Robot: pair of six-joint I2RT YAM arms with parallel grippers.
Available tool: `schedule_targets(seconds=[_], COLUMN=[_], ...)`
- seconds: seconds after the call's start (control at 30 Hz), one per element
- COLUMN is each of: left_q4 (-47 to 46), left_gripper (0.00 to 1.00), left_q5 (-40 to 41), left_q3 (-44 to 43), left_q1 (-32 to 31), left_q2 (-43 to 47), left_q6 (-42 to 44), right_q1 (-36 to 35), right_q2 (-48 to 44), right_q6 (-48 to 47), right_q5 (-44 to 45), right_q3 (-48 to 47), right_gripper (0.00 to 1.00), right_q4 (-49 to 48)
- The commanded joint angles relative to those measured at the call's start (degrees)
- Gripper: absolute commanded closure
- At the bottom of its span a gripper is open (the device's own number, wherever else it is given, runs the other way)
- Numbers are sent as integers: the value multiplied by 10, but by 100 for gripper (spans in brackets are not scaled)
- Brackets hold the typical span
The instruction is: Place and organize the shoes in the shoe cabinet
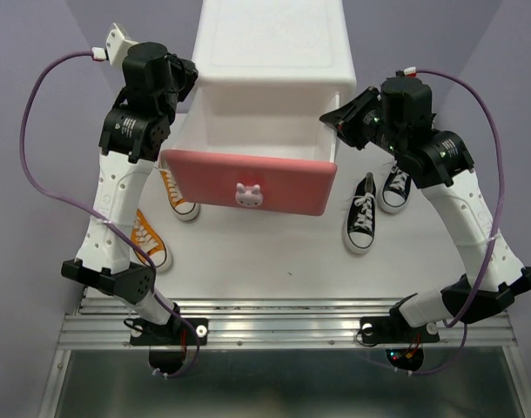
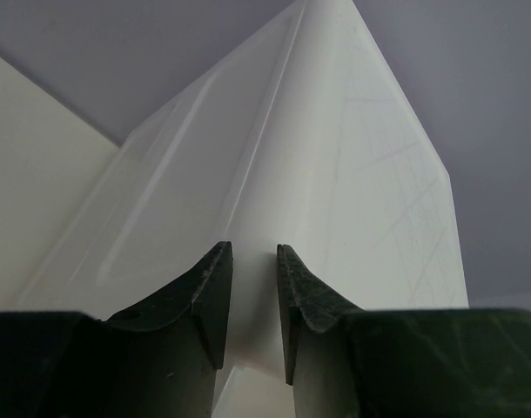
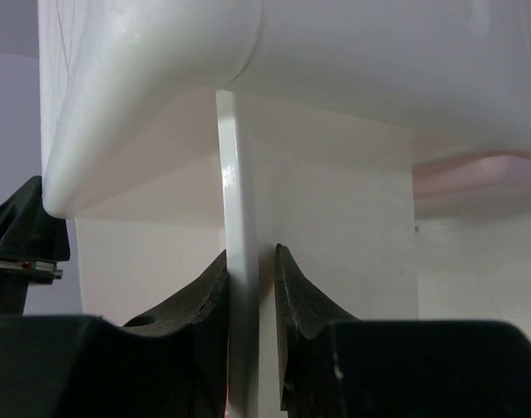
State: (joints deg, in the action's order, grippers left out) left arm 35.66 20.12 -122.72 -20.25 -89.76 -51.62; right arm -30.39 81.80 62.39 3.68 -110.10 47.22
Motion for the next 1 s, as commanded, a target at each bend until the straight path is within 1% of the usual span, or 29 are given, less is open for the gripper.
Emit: schedule_targets(seconds=[0.0, 0.03, 0.07, 0.13, 0.17, 0.23, 0.3, 0.37, 0.47, 0.57, 0.63, 0.77, 0.83, 0.9, 0.97], left_q4=[76, 77, 78, 79, 81, 84, 84, 90, 96, 100, 105, 107, 111, 112, 110], left_gripper=[71, 71, 71, 71, 70, 71, 70, 70, 70, 70, 70, 70, 70, 69, 69], left_q5=[-131, -133, -135, -138, -138, -134, -132, -125, -125, -124, -123, -119, -117, -119, -123], left_q3=[0, 1, 2, 3, 2, 2, 2, -4, -13, -14, -15, -16, -19, -21, -21], left_q1=[-60, -60, -60, -60, -61, -60, -60, -60, -59, -58, -56, -52, -50, -48, -45], left_q2=[12, 13, 14, 15, 16, 18, 20, 19, 14, 12, 8, 5, 2, -3, -9], left_q6=[-14, -11, -12, -11, -12, -10, -6, -4, 2, 5, 7, 13, 17, 20, 20], right_q1=[-27, -27, -27, -27, -27, -27, -27, -27, -27, -27, -27, -27, -27, -27, -27], right_q2=[2, 3, 5, 17, 24, 49, 60, 67, 63, 35, 23, 6, 1, 0, 3], right_q6=[31, 20, -2, -29, -65, -91, -131, -160, -195, -213, -231, -262, -282, -296, -305], right_q5=[-47, -40, -39, -21, -19, 0, 11, 14, -13, -32, -72, -110, -106, -79, -72], right_q3=[-23, -29, -33, -44, -66, -95, -126, -139, -163, -152, -142, -136, -132, -139, -146], right_gripper=[99, 99, 96, 87, 83, 83, 85, 94, 99, 99, 99, 99, 99, 99, 99], right_q4=[-100, -89, -66, -38, -6, 30, 58, 69, 99, 125, 153, 191, 201, 212, 212])
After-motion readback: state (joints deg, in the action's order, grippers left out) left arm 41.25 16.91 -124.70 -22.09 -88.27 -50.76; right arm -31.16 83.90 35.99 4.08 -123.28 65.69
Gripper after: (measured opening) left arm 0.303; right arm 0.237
